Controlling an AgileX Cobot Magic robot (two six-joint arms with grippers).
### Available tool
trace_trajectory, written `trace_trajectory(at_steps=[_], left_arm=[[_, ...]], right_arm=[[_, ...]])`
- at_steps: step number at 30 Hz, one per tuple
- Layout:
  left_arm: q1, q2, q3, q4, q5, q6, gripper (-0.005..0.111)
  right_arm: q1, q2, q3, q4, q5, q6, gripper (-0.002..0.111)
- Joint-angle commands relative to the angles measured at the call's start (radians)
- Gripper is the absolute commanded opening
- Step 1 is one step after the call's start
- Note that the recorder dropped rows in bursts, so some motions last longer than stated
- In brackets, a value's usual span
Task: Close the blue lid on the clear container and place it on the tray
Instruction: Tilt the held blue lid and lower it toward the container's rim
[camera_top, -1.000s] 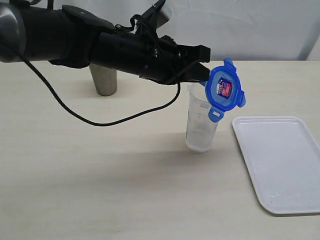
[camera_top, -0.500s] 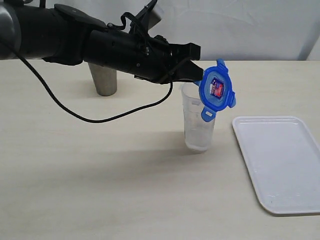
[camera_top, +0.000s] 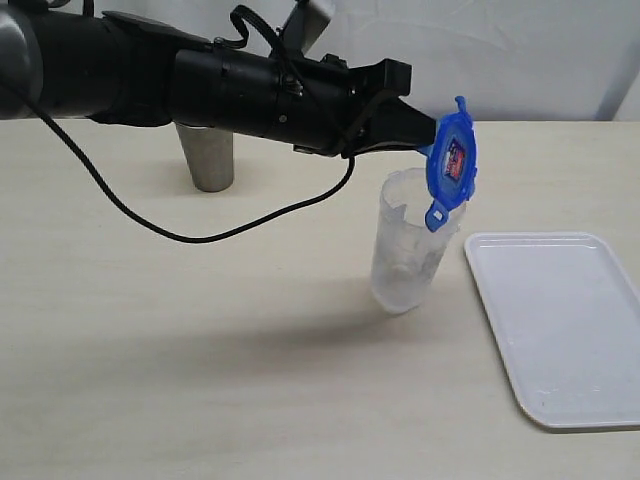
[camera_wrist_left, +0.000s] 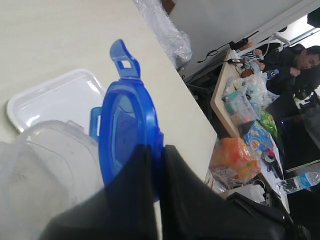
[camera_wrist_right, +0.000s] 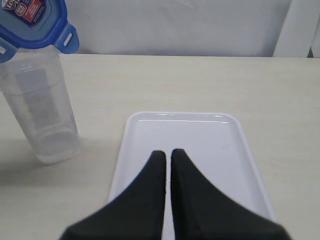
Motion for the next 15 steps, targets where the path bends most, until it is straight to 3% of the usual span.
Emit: trace_trajectory(at_steps=[1,15], left_arm=[[0.002,-0.001,-0.006,-0.018,0.022,0.012,0.0],[0.002,-0.001,-0.006,0.021,0.032,0.001,0.0]], right_arm=[[-0.003,-0.005,0.004,0.001,-0.005,0.001,0.004],[-0.003,-0.005,0.004,0.001,-0.005,0.001,0.004]])
